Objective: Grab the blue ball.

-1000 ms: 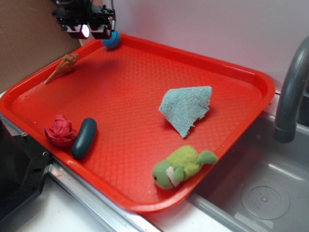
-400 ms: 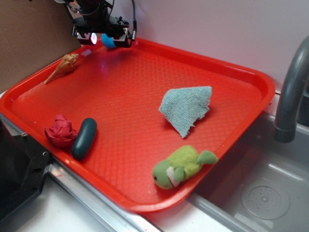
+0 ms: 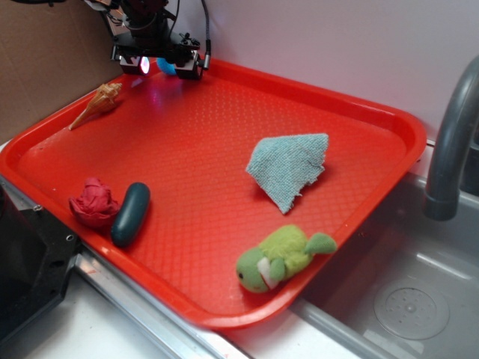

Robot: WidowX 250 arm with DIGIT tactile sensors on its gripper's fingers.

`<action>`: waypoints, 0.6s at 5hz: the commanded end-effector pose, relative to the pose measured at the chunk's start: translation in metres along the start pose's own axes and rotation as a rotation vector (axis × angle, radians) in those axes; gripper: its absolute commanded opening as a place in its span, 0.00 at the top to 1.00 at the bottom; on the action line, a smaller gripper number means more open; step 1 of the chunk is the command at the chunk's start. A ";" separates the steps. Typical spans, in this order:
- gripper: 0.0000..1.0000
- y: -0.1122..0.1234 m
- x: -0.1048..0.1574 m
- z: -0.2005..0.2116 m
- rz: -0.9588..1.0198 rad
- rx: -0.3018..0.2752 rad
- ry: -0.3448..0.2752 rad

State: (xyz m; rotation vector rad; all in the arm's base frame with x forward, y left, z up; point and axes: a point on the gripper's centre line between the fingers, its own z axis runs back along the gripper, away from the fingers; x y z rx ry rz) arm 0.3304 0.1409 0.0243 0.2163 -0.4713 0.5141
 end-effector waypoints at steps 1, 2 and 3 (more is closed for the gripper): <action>1.00 0.007 0.028 0.023 0.128 -0.013 -0.103; 0.21 0.013 0.018 0.043 0.216 0.002 -0.116; 0.00 0.019 0.008 0.064 0.243 -0.026 -0.152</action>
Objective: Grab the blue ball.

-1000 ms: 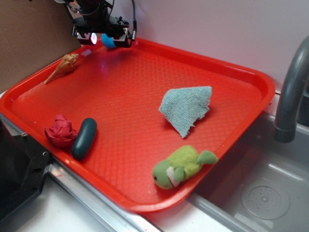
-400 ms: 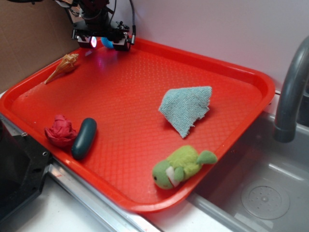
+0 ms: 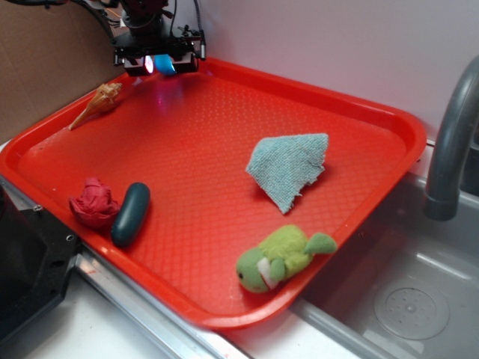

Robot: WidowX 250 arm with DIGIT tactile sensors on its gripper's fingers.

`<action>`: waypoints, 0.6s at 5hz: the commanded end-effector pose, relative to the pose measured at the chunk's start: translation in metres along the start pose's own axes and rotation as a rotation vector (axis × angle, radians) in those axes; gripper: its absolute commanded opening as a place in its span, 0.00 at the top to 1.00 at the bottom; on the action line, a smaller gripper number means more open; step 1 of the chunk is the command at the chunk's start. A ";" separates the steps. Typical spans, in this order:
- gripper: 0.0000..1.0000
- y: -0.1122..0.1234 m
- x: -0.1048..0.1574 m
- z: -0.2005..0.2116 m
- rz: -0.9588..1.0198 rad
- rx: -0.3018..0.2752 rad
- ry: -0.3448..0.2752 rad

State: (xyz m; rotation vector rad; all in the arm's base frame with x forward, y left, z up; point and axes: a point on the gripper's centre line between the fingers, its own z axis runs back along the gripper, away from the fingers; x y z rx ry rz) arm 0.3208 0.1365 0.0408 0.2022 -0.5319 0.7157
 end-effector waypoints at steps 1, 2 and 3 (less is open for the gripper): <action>0.00 0.017 0.016 0.042 0.030 -0.059 -0.142; 0.00 0.012 0.023 0.020 0.167 -0.093 -0.044; 0.00 0.005 0.030 0.006 0.108 -0.064 -0.061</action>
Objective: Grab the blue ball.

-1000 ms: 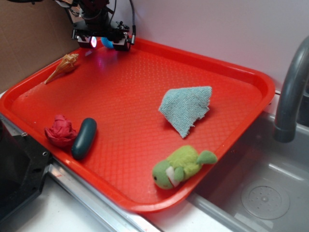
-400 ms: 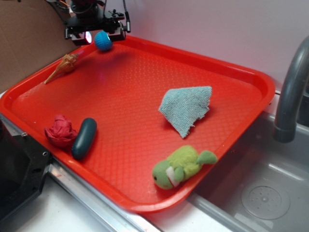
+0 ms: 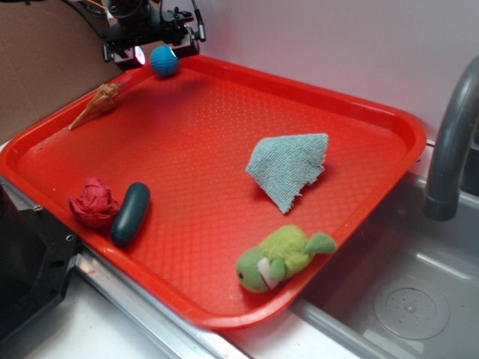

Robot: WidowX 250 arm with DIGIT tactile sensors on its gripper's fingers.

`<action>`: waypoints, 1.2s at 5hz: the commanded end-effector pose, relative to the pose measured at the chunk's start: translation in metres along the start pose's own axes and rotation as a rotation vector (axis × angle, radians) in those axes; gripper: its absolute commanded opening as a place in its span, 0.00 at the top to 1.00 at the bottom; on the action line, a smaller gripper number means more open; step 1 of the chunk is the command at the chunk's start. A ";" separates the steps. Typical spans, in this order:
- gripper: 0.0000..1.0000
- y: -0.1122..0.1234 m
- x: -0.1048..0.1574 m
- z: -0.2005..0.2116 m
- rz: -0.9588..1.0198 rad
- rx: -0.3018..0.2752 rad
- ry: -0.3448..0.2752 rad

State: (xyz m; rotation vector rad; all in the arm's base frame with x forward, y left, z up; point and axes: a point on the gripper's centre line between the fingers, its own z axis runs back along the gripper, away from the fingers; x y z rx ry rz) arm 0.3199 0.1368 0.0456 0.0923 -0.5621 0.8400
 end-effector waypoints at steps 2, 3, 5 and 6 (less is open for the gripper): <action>1.00 -0.005 0.028 -0.009 -0.069 0.031 -0.059; 1.00 -0.007 0.029 -0.010 -0.082 0.029 -0.053; 1.00 0.000 0.016 0.032 -0.193 -0.055 -0.054; 1.00 0.013 -0.003 0.076 -0.290 -0.096 -0.014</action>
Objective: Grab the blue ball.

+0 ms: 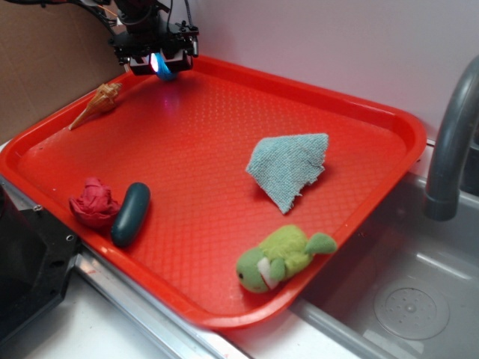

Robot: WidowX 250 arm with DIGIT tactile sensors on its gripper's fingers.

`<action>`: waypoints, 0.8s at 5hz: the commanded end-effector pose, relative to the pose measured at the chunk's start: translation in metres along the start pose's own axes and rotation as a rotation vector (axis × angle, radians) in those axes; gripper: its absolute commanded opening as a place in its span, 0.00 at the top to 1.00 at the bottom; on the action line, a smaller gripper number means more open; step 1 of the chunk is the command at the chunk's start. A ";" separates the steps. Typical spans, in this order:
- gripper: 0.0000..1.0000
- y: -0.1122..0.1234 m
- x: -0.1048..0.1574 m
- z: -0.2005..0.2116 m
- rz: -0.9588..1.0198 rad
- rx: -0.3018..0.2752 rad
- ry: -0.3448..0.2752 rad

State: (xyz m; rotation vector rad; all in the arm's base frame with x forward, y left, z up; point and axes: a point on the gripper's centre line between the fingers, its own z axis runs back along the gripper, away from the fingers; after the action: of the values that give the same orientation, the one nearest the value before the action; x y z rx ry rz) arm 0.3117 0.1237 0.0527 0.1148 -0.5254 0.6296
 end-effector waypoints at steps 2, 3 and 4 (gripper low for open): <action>1.00 0.009 -0.025 0.099 -0.447 -0.196 0.194; 1.00 0.003 -0.016 0.123 -0.478 -0.267 0.339; 1.00 -0.001 -0.016 0.157 -0.526 -0.336 0.456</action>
State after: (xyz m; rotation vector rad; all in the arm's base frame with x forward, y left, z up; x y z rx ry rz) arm 0.2240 0.0474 0.1541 -0.2210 -0.0638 0.0494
